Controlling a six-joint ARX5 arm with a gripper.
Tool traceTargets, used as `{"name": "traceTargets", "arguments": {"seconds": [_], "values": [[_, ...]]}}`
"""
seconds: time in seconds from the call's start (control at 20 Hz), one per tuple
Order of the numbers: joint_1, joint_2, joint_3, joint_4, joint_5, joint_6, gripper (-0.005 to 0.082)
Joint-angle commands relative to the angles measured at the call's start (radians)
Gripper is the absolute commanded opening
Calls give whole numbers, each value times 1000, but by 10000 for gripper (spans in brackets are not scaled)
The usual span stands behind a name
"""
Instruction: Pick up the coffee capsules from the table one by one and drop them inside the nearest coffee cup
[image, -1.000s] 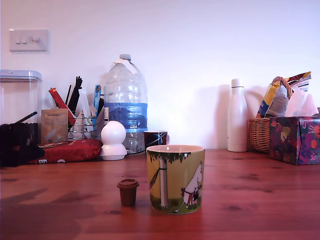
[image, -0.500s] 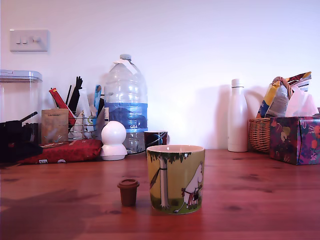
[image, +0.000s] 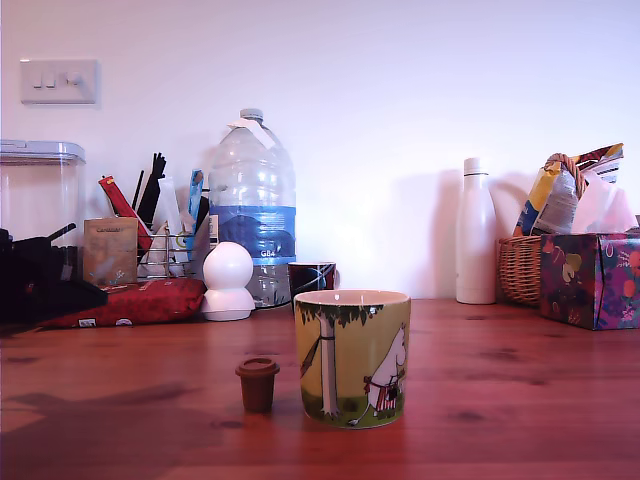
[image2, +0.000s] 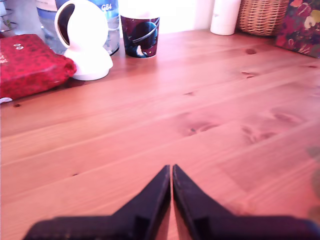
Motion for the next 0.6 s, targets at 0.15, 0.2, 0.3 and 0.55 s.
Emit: {"name": "traceTargets", "arguments": {"seconds": [0.15, 0.2, 0.3, 0.55], "values": [[-3, 3, -120, 109, 37, -8, -24], [-8, -9, -143, 108, 37, -12, -24], [-27, -50, -164, 108, 51, -31, -24], [-164, -110, -211, 87, 73, -35, -24]]}}
